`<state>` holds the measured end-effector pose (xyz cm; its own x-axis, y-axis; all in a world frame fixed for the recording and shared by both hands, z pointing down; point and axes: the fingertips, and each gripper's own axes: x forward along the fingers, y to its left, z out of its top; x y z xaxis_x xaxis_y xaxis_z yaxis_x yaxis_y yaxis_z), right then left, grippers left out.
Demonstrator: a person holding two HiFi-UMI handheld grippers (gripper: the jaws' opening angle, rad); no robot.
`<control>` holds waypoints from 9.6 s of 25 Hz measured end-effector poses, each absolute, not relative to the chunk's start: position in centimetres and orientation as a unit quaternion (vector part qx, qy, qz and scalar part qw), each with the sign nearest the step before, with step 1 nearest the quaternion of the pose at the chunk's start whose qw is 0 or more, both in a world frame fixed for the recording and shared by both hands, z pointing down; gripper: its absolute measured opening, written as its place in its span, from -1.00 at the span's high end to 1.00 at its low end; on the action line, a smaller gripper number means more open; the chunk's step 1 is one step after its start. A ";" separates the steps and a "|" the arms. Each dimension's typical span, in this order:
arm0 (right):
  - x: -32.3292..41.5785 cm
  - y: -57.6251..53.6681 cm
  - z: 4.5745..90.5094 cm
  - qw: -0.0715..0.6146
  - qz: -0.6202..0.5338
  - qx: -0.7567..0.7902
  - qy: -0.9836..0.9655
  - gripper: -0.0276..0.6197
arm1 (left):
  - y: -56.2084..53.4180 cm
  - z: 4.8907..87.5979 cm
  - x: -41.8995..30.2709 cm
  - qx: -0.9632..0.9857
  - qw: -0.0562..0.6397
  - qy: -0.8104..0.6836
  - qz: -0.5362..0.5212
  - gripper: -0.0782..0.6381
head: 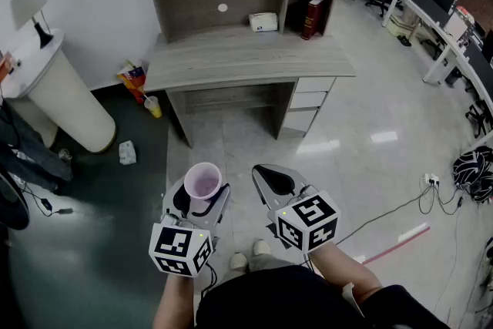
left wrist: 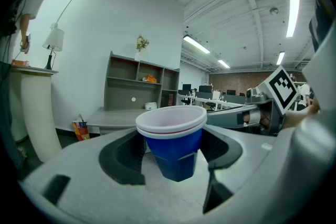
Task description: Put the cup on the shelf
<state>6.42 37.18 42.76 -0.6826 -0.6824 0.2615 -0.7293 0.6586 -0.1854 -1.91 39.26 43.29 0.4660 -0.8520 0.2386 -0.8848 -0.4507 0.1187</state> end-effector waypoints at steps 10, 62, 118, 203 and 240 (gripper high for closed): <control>8.2 35.9 43.0 0.065 0.156 0.386 -0.907 0.91 | 38.1 43.2 -0.3 0.846 0.110 -0.517 0.075 -0.07; -1.9 10.3 44.0 0.104 0.171 0.351 -0.915 0.91 | 11.7 43.1 -8.6 0.839 0.116 -0.526 0.082 -0.07; -1.3 -19.9 41.0 0.101 0.154 0.265 -0.946 0.91 | -17.9 39.4 -6.8 0.805 0.109 -0.578 0.084 -0.06; -10.7 -36.9 36.3 0.116 0.180 0.311 -0.926 0.91 | -45.7 25.1 -10.5 0.961 -0.029 -0.183 0.205 -0.16; -8.5 -30.7 36.7 0.121 0.151 0.283 -0.939 0.91 | -33.6 24.3 -12.4 0.880 -0.121 -0.459 0.027 -0.19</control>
